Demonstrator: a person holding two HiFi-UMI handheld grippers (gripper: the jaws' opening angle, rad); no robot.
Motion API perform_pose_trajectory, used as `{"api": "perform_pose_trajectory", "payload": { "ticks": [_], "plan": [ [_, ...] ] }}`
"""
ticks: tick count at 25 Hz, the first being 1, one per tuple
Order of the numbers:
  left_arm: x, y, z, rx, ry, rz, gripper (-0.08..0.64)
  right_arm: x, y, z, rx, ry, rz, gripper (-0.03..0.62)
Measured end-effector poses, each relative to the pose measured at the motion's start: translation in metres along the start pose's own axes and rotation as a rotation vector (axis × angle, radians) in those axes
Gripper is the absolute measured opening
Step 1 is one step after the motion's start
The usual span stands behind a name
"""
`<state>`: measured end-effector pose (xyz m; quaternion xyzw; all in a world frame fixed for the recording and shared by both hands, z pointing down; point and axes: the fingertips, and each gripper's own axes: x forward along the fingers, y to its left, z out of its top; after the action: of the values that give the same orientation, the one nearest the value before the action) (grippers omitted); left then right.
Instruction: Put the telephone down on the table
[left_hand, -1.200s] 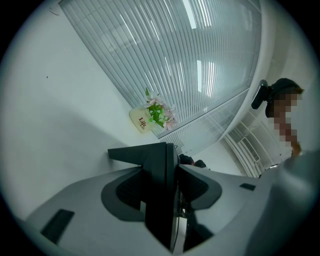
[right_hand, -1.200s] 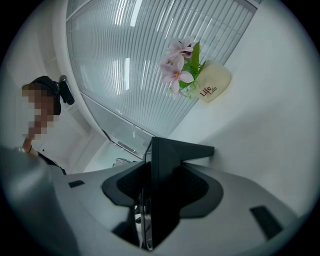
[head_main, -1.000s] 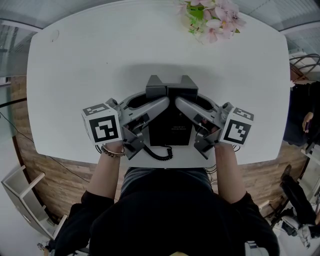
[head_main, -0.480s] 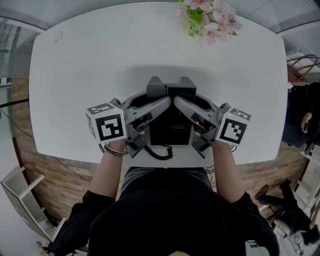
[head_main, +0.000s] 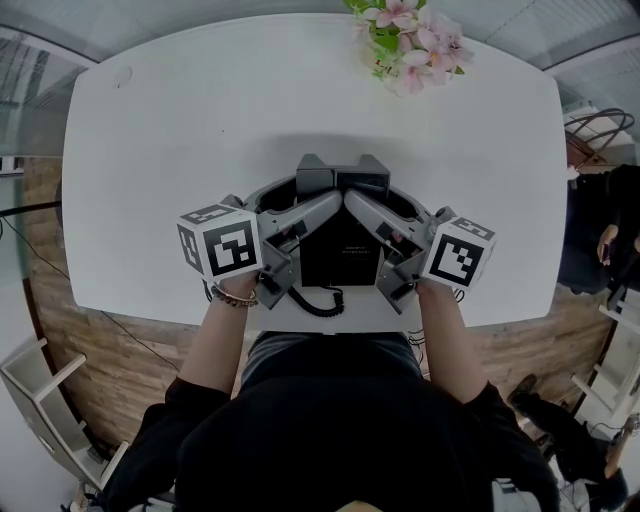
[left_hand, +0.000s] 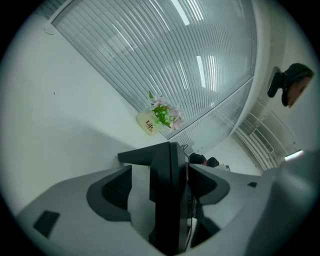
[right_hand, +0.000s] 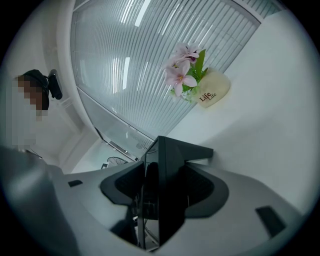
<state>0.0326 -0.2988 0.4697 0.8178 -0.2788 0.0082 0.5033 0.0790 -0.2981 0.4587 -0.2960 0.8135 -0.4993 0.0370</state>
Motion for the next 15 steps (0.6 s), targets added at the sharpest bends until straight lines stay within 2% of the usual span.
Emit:
{"api": "perform_pose_trajectory", "payload": {
  "ticks": [2, 3, 4, 11, 15],
  "plan": [
    [-0.003, 0.002, 0.001, 0.014, -0.008, 0.032, 0.364, -0.002, 0.001, 0.001, -0.012, -0.007, -0.004, 0.272],
    [-0.004, 0.003, 0.001, 0.024, -0.011, 0.046, 0.364, -0.002, 0.002, 0.001, -0.02, -0.01, -0.008, 0.326],
    [-0.006, 0.003, 0.002, 0.035, -0.014, 0.056, 0.364, -0.003, 0.003, 0.002, -0.027, -0.011, -0.012, 0.344],
    [-0.012, -0.007, 0.005, 0.115, -0.041, 0.092, 0.367, -0.013, 0.012, 0.009, -0.075, -0.047, -0.035, 0.357],
    [-0.02, -0.008, 0.008, 0.135, -0.064, 0.12, 0.367, -0.022, 0.02, 0.017, -0.12, -0.084, -0.037, 0.357]
  ]
}}
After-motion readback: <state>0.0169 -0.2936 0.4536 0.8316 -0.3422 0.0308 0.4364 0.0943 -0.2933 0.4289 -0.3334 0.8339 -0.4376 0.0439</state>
